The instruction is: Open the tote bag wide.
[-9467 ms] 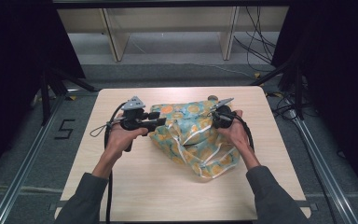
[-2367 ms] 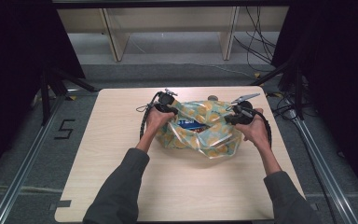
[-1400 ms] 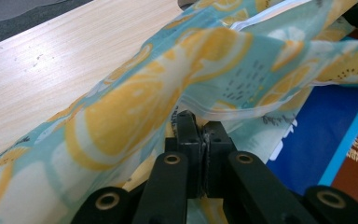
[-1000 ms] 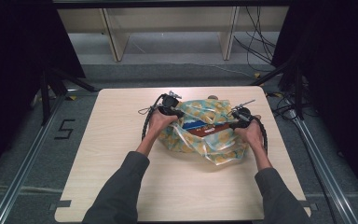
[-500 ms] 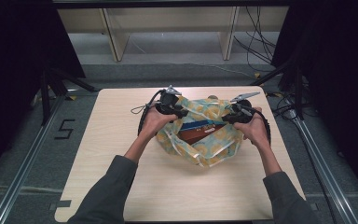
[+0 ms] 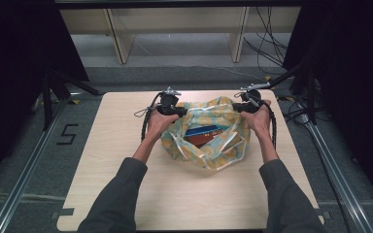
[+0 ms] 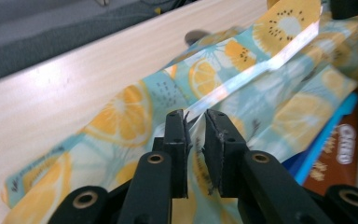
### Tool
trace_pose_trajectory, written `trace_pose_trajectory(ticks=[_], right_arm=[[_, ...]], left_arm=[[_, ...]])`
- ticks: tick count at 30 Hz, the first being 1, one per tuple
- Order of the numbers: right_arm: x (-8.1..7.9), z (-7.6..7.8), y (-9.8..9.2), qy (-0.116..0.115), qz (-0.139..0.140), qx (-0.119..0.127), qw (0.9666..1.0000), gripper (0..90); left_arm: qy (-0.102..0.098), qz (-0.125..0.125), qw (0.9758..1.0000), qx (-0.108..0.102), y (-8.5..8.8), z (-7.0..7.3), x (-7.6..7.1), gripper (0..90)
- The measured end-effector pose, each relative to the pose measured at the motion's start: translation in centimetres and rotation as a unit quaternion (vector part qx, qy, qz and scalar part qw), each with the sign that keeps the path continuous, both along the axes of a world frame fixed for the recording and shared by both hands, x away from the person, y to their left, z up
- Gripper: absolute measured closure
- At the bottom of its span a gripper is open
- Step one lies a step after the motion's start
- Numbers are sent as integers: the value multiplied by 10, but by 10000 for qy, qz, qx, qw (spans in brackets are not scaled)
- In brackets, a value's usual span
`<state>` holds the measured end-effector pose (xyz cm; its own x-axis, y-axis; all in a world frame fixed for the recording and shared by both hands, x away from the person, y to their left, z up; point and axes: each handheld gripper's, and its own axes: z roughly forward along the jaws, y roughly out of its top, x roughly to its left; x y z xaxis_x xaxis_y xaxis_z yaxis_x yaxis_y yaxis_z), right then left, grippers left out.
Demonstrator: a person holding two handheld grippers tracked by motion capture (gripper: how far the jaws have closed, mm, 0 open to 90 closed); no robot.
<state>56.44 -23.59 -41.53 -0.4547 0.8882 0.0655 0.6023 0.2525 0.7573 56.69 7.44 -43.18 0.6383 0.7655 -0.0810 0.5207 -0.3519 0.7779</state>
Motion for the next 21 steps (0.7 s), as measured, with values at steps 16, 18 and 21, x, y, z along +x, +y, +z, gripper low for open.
trace_pose_trajectory(ticks=[16,18,21], right_arm=[[-1,-65,-45,819,-264,-637,9943,900],[-3,-57,-48,685,-242,-642,9953,900],[-9,-37,-50,411,-244,-556,9973,898]], left_arm=[[299,326,9989,-153,45,-27,-4,764],[223,291,9992,-130,45,-18,-8,743],[135,180,9994,-273,43,-5,-15,677]])
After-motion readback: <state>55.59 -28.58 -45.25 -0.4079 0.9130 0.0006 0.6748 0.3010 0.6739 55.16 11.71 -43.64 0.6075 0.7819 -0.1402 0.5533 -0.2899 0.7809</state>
